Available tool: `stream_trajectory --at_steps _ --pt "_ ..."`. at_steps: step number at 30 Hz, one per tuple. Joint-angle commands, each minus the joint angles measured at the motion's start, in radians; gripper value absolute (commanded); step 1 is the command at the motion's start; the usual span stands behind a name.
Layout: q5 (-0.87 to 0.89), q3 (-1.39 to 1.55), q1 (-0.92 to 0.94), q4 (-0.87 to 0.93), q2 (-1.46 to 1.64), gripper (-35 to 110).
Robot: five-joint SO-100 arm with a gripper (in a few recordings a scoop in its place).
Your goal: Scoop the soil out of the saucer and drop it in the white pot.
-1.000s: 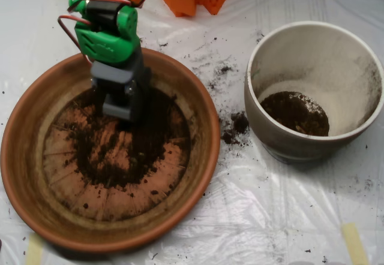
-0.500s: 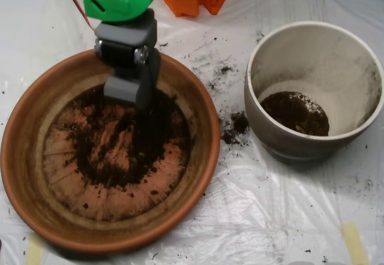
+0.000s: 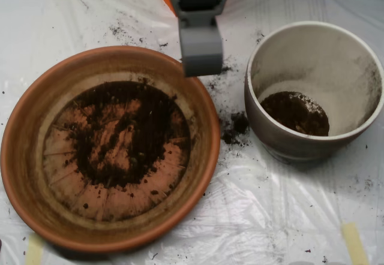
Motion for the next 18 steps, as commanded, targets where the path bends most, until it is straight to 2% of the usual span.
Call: stream_trajectory --at_steps 1,5,13,18 --pt "-0.031 -0.190 -0.135 0.052 0.041 -1" --pt "-0.066 -0.339 -0.224 0.110 -0.057 -1" --pt "-0.141 -0.397 -0.377 0.149 -0.173 0" --pt "-0.117 -0.296 -0.416 0.123 -0.143 13"
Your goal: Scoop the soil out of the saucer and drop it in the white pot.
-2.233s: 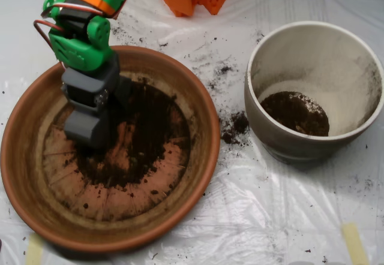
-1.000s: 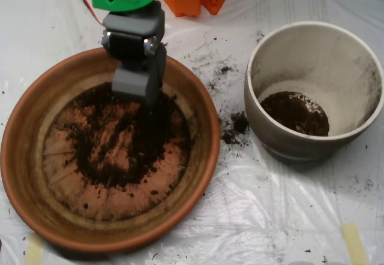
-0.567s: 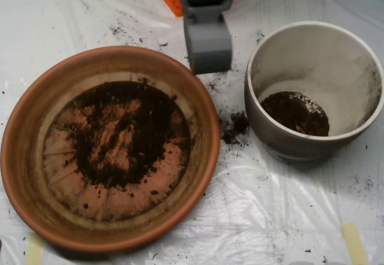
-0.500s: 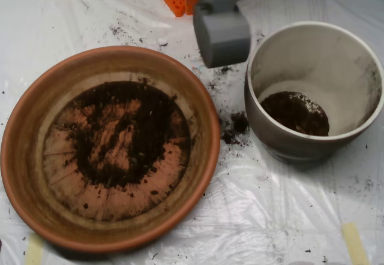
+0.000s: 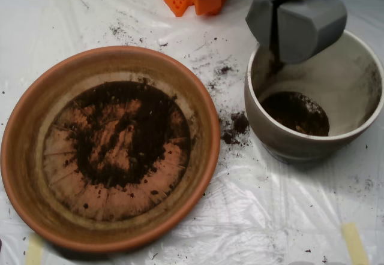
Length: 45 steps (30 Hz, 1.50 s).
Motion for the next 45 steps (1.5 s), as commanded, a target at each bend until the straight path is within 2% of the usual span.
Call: stream_trajectory --at_steps 1,9,11,14,18,25,30,37,42,45 --pt "0.000 0.005 -0.023 -0.012 0.060 14" --pt "-0.018 -0.069 -0.048 0.043 0.032 18" --pt "-0.060 -0.080 -0.075 0.071 0.008 36" --pt "-0.052 -0.081 -0.091 0.071 -0.002 36" --pt "-0.049 -0.080 -0.077 0.061 -0.003 44" --pt "-0.017 -0.109 -0.025 0.064 0.009 44" --pt "0.049 -0.184 0.097 0.078 0.032 44" --pt "0.138 -0.186 0.411 0.098 0.072 43" --pt "0.120 0.040 0.595 0.003 0.110 45" --pt "0.104 0.225 0.655 -0.080 0.140 41"
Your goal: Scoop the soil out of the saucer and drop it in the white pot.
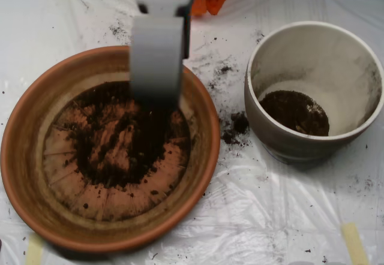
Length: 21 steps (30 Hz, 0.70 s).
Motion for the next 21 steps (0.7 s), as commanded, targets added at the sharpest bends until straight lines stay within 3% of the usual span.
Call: stream_trajectory --at_steps 1,11,21 --pt "-0.029 0.176 0.075 -0.100 0.104 40" --pt "-0.046 0.603 0.052 -0.313 0.158 48" --pt "-0.046 0.580 0.121 -0.423 -0.063 47"
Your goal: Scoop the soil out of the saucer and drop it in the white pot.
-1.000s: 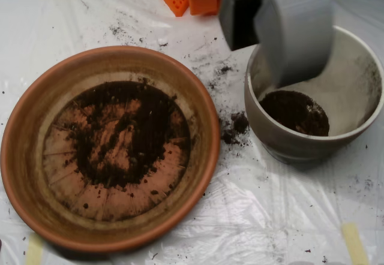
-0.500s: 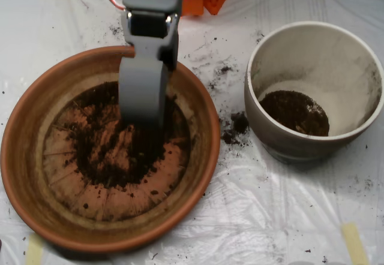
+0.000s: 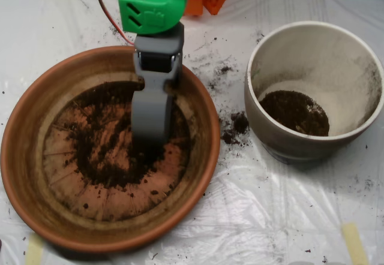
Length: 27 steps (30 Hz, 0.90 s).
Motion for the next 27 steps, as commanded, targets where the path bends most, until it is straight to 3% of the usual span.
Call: stream_trajectory --at_steps 1,10,20,27 --pt "-0.009 -0.066 0.038 -0.035 -0.028 47" --pt "-0.005 -0.140 0.057 -0.061 -0.190 47" --pt "-0.061 -0.426 0.063 0.060 -0.430 48" --pt "-0.074 -0.414 0.064 0.055 -0.445 45"
